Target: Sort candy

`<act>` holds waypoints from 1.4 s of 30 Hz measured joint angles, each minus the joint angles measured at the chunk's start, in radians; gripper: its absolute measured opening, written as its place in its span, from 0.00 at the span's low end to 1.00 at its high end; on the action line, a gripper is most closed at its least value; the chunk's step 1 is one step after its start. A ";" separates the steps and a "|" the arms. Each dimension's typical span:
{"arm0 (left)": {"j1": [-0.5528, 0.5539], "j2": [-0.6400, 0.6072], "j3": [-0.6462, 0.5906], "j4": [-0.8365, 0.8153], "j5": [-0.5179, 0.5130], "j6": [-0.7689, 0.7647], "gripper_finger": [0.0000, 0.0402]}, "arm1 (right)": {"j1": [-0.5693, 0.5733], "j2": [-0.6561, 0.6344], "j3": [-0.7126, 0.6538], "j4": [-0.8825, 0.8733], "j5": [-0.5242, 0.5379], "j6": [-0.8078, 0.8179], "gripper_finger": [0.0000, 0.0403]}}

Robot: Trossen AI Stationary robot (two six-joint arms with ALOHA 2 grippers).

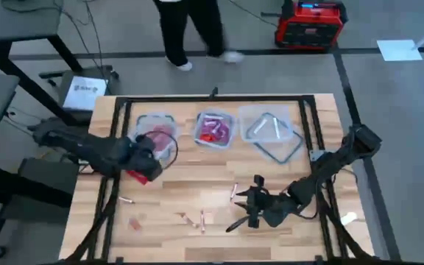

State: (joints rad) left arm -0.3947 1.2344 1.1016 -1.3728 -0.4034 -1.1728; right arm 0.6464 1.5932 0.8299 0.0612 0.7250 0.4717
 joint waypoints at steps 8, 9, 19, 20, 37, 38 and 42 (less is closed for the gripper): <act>-0.201 0.050 -0.147 0.059 0.090 -0.062 0.43 | 0.000 0.000 0.000 0.000 0.000 0.000 0.33; -0.217 0.057 -0.170 0.069 0.088 -0.068 0.43 | 0.000 0.000 0.000 0.000 0.000 0.000 0.33; -0.223 0.079 -0.433 0.313 0.097 -0.323 0.43 | 0.000 0.000 0.000 -0.002 0.000 0.000 0.33; -0.223 0.079 -0.457 0.332 0.109 -0.335 0.43 | 0.000 0.000 0.000 -0.001 0.000 0.000 0.33; -0.222 0.124 -0.573 1.102 0.018 -0.120 0.43 | 0.000 0.000 0.000 -0.001 0.000 0.000 0.33; -0.222 0.131 -0.573 1.164 0.031 -0.099 0.43 | 0.000 0.000 0.000 -0.001 0.000 0.000 0.33; -0.220 0.159 -0.542 1.300 0.077 0.039 0.43 | 0.000 0.000 0.000 -0.001 0.000 0.000 0.33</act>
State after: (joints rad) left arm -0.6145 1.3933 0.5592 -0.0725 -0.3261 -1.1337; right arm 0.6464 1.5932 0.8299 0.0605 0.7250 0.4717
